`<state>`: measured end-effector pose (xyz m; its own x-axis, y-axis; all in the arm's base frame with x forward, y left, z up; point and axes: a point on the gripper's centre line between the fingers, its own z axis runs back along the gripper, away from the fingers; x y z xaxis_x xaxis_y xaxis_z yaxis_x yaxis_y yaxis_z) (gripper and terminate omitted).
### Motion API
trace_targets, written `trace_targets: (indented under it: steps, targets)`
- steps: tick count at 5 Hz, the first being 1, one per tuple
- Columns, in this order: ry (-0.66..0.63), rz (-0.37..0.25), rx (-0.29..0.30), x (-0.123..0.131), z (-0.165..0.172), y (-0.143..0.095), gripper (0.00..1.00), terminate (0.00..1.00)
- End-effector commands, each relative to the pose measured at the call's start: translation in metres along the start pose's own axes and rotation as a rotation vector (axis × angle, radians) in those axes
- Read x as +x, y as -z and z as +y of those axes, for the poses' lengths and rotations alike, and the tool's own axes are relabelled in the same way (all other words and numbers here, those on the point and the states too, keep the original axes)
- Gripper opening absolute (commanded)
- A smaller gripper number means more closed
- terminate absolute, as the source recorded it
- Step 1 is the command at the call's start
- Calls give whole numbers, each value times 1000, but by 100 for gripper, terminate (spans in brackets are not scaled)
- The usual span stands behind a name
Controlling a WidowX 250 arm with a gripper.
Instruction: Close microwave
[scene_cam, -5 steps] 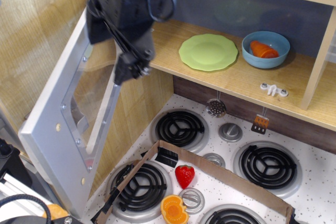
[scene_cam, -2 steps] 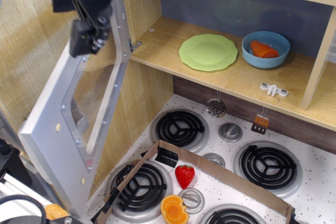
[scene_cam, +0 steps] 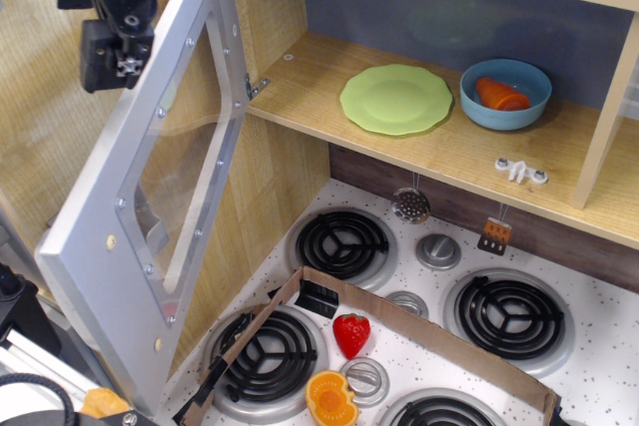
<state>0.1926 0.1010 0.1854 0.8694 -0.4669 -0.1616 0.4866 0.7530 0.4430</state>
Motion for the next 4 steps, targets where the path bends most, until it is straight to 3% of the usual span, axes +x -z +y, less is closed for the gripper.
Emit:
trace_targets:
  steps: [1,3,4]
  targets:
    - [-33,-21,3,-2,6,6,100,0]
    - [-107,-62,-67,-2,-12,28,100,0]
    - [-166,-183,-116,2,-21,35,100,0]
